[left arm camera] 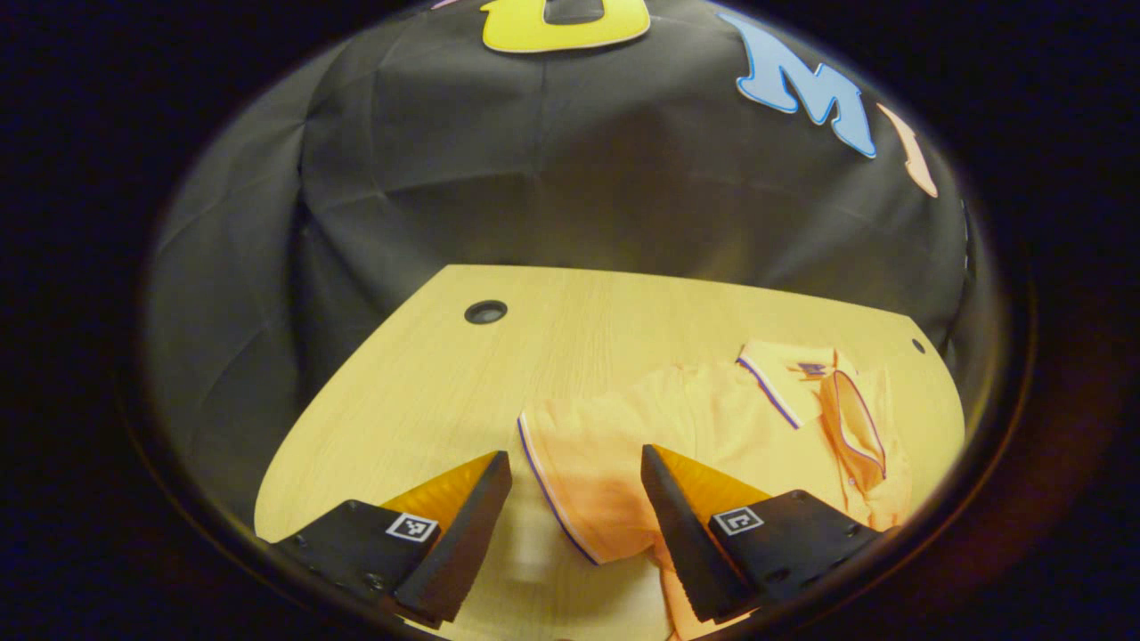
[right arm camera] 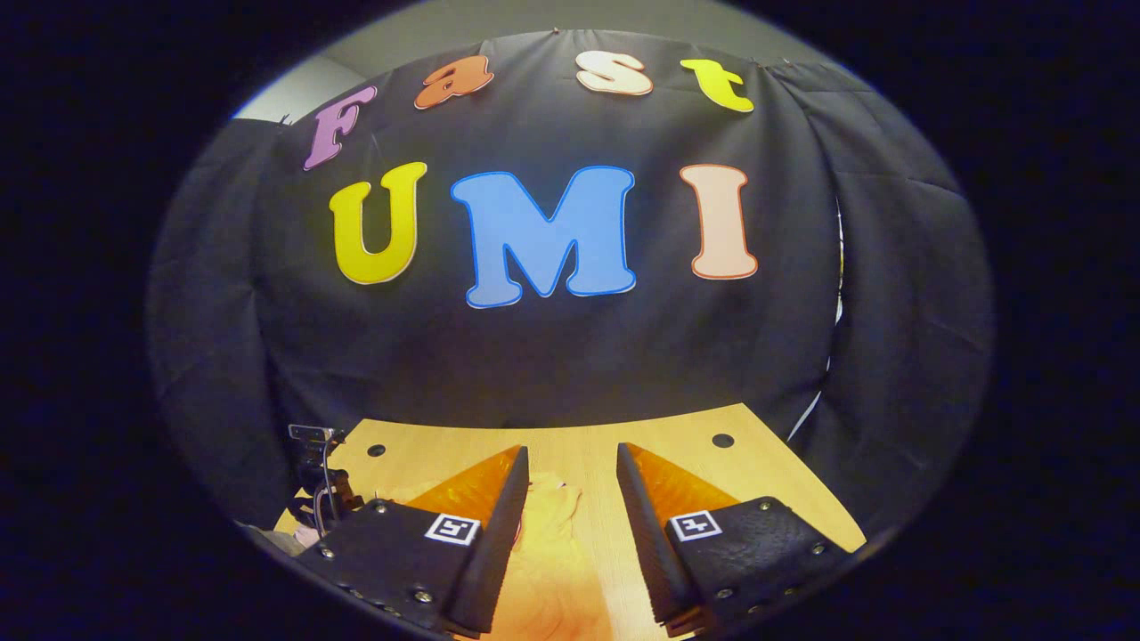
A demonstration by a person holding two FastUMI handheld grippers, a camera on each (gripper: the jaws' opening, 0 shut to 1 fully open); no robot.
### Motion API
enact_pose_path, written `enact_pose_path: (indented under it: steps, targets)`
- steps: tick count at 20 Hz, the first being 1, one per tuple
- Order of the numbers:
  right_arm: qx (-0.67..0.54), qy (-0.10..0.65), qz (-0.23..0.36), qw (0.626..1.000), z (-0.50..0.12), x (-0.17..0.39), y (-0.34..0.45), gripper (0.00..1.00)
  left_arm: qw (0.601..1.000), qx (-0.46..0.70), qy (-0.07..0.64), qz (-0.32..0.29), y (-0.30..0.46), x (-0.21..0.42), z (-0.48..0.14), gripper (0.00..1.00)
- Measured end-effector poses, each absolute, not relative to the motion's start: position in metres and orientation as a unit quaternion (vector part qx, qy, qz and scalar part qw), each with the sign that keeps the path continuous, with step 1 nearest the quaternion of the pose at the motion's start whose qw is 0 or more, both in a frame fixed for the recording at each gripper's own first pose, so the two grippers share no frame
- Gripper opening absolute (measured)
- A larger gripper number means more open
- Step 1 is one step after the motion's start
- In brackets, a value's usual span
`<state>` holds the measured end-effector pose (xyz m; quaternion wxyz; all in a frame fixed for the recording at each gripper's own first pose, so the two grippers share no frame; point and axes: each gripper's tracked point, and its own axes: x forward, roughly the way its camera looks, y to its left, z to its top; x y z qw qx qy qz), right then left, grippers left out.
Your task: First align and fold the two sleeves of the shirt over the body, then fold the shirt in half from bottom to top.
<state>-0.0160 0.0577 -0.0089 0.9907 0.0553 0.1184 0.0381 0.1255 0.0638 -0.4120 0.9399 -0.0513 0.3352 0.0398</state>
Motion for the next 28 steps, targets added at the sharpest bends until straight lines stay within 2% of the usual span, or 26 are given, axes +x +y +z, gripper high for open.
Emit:
enact_pose_path:
  steps: [1, 2, 11, 13, 16, 17, 19, 23, 24, 25, 26, 28]
  targets:
    - [0.053, 0.122, 0.030, 0.991, -0.009, -0.018, 0.054, 0.63, 0.936, -0.051, 0.346, 0.040, 0.062, 0.126, -0.423, 1.00]
    - [0.053, 0.125, 0.024, 0.990, -0.011, -0.019, 0.052, 0.63, 0.934, -0.052, 0.350, 0.039, 0.061, 0.126, -0.428, 0.96]
    - [0.049, 0.140, 0.007, 0.989, -0.015, -0.018, 0.040, 0.63, 0.934, -0.042, 0.350, 0.058, 0.055, 0.137, -0.446, 1.00]
    - [0.048, 0.142, 0.007, 0.989, -0.016, -0.017, 0.039, 0.63, 0.934, -0.039, 0.351, 0.060, 0.053, 0.138, -0.446, 0.86]
    - [0.047, 0.146, 0.006, 0.988, -0.020, -0.018, 0.037, 0.63, 0.934, -0.026, 0.353, 0.057, 0.042, 0.141, -0.445, 0.33]
    - [0.048, 0.148, 0.005, 0.988, -0.022, -0.019, 0.036, 0.63, 0.932, -0.016, 0.356, 0.065, 0.042, 0.141, -0.445, 0.27]
    - [0.049, 0.151, 0.004, 0.987, -0.025, -0.020, 0.033, 0.63, 0.933, -0.014, 0.353, 0.071, 0.038, 0.142, -0.444, 0.08]
    - [0.054, 0.159, 0.000, 0.986, -0.031, -0.024, 0.025, 0.63, 0.940, 0.001, 0.337, 0.058, 0.025, 0.148, -0.427, 0.08]
    - [0.058, 0.161, -0.002, 0.985, -0.033, -0.024, 0.023, 0.63, 0.944, 0.008, 0.327, 0.048, 0.017, 0.153, -0.417, 0.12]
    - [0.062, 0.161, -0.003, 0.985, -0.034, -0.025, 0.021, 0.63, 0.948, 0.016, 0.317, 0.035, 0.006, 0.156, -0.408, 0.12]
    - [0.066, 0.162, -0.004, 0.985, -0.036, -0.025, 0.020, 0.63, 0.951, 0.025, 0.307, 0.019, -0.007, 0.161, -0.398, 0.08]
    - [0.072, 0.164, -0.006, 0.984, -0.039, -0.026, 0.017, 0.63, 0.956, 0.043, 0.290, -0.019, -0.041, 0.163, -0.382, 0.07]
